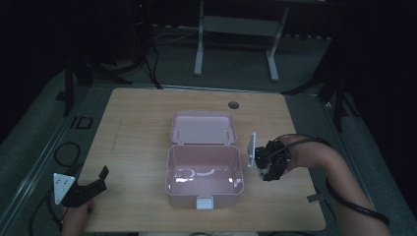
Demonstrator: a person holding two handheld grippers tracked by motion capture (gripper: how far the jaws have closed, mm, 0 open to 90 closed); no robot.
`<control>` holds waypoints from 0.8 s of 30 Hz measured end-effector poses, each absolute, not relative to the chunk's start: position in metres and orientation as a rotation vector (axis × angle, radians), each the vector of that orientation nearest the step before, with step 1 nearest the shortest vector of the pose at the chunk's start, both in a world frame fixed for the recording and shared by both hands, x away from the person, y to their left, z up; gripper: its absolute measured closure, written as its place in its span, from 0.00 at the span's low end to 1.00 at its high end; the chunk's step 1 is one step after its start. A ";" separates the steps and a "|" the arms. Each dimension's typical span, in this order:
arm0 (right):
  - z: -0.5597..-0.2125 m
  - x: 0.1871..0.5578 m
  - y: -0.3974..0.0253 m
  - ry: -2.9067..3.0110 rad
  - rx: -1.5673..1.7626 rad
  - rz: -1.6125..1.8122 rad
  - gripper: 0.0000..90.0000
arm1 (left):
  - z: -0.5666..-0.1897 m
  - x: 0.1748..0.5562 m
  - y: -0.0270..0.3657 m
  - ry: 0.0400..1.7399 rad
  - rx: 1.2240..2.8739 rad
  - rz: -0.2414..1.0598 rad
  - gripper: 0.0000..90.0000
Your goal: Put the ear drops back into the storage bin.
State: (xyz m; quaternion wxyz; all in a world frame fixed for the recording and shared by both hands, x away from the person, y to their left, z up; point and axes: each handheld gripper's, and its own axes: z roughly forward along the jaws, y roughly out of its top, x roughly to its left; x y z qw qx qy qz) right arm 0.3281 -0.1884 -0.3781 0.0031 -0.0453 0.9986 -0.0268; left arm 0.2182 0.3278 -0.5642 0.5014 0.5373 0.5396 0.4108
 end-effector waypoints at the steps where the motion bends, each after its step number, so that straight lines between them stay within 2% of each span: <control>1: -0.375 0.328 -0.186 3.131 -0.142 -0.083 0.66 | -0.564 0.218 0.328 1.304 1.300 0.993 0.01; 14: -0.352 0.322 -0.146 3.107 -0.247 -0.044 0.66 | -0.564 0.218 0.328 1.301 1.300 0.992 0.00; 24: -0.360 0.319 -0.109 3.116 -0.372 -0.037 0.66 | -0.564 0.218 0.328 1.299 1.301 0.988 0.00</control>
